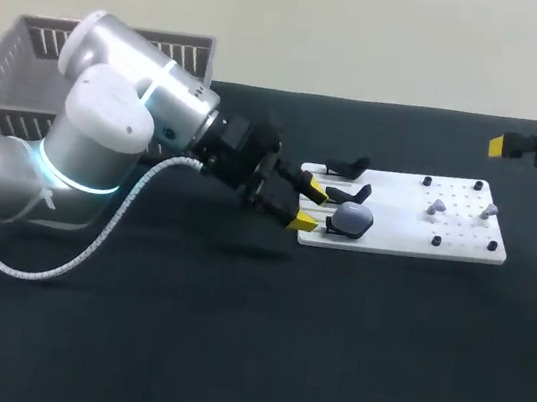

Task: Pick up each earbud case from the left stands, insert the matching earbuds, close the lid, and place the case in the box.

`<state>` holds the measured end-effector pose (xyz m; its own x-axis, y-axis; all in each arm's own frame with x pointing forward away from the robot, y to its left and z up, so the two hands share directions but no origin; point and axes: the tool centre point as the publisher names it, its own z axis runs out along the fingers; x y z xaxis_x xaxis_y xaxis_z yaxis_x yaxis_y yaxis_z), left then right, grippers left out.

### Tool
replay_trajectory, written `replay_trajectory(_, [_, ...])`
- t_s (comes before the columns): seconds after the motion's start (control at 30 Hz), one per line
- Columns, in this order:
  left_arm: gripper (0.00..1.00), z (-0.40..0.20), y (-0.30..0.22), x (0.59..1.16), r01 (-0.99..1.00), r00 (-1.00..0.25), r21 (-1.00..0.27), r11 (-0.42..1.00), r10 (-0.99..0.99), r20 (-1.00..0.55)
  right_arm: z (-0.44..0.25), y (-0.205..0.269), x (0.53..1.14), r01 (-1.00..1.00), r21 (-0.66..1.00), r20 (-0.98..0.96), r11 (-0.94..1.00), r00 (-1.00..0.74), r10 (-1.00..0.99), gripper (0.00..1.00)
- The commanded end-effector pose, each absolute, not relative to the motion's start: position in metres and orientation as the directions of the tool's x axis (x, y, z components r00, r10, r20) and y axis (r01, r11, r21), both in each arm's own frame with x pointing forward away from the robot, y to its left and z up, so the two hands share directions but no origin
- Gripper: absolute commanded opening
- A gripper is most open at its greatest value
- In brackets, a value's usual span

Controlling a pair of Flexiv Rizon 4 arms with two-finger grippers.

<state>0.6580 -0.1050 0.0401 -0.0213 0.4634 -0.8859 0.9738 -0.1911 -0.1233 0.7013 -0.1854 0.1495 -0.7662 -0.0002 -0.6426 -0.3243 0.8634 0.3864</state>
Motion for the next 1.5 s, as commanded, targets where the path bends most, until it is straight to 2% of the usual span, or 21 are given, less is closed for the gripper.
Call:
replay_trajectory(0.03, [0.71, 0.037, -0.111, 0.665, 0.970, -0.021, -0.132, -0.204, 0.469, -0.883, 0.150, -0.186, 0.701, -0.324, 0.386, -0.643, 0.864, -0.766, 0.000, 1.00])
replay_trajectory(0.57, [0.66, 0.032, -0.121, 0.670, 0.965, -0.026, -0.146, -0.217, 0.477, -0.879, 0.150, -0.186, 0.701, -0.324, 0.386, -0.643, 0.864, -0.766, 0.000, 1.00])
replay_trajectory(0.73, [0.64, 0.032, -0.123, 0.670, 0.964, -0.027, -0.149, -0.219, 0.478, -0.878, 0.150, -0.186, 0.701, -0.324, 0.386, -0.643, 0.864, -0.766, 0.000, 1.00])
replay_trajectory(0.8, [0.60, 0.033, -0.124, 0.668, 0.964, -0.024, -0.147, -0.222, 0.479, -0.878, 0.150, -0.186, 0.701, -0.324, 0.386, -0.643, 0.864, -0.766, 0.000, 1.00])
replay_trajectory(1.07, [0.64, 0.036, -0.127, 0.660, 0.962, 0.004, -0.130, -0.240, 0.489, -0.872, 0.150, -0.186, 0.701, -0.324, 0.386, -0.643, 0.864, -0.766, 0.000, 1.00])
replay_trajectory(1.17, [0.60, 0.035, -0.127, 0.658, 0.967, 0.000, -0.128, -0.221, 0.499, -0.867, 0.150, -0.186, 0.701, -0.324, 0.386, -0.643, 0.864, -0.766, 0.000, 1.00])
replay_trajectory(1.27, [0.49, 0.032, -0.126, 0.656, 0.971, -0.016, -0.134, -0.198, 0.504, -0.863, 0.150, -0.186, 0.701, -0.324, 0.386, -0.643, 0.864, -0.766, 0.000, 1.00])
replay_trajectory(1.5, [0.50, 0.031, -0.125, 0.656, 0.976, -0.028, -0.131, -0.175, 0.494, -0.869, 0.150, -0.186, 0.701, -0.324, 0.386, -0.643, 0.864, -0.766, 0.000, 1.00])
